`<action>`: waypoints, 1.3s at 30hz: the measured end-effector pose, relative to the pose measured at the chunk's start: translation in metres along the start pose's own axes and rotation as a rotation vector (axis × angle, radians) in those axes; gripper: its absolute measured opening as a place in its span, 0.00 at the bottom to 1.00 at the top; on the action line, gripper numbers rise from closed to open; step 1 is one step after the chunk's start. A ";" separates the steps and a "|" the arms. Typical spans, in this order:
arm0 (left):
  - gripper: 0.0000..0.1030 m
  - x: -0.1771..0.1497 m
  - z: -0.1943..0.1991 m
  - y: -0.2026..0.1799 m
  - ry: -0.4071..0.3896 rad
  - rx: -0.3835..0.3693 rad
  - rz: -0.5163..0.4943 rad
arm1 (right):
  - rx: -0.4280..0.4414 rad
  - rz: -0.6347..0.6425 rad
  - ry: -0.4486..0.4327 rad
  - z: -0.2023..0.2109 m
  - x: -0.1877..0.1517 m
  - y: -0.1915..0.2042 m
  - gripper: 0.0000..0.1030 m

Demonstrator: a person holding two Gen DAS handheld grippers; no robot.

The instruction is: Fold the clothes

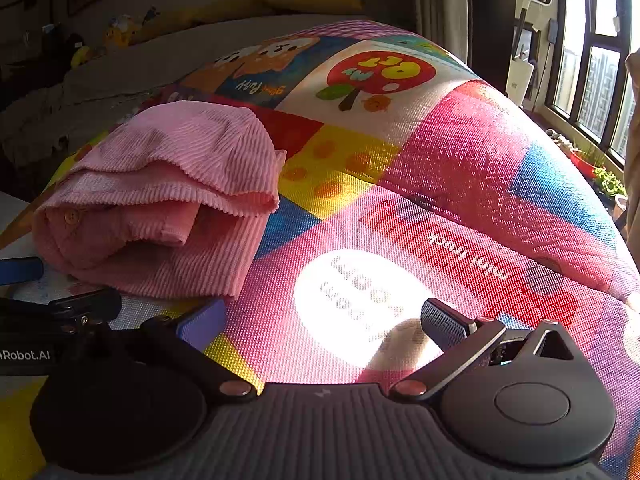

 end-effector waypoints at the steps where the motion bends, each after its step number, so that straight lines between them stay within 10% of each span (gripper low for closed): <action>1: 1.00 0.000 0.000 -0.001 0.000 0.000 0.000 | 0.000 0.000 0.000 0.000 0.000 0.000 1.00; 39: 1.00 0.004 0.000 -0.002 0.044 -0.011 -0.008 | 0.001 -0.002 -0.002 -0.003 0.002 -0.002 1.00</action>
Point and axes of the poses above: each gripper's, at about its wrist camera, not at the fingertips, and z roughly against the way its jaws point, y to its left, x to its top, the point moved 4 cm from there along -z, roughly the way its jaws point, and after that the axes turned 12 degrees about x, right-handed, at the moved point
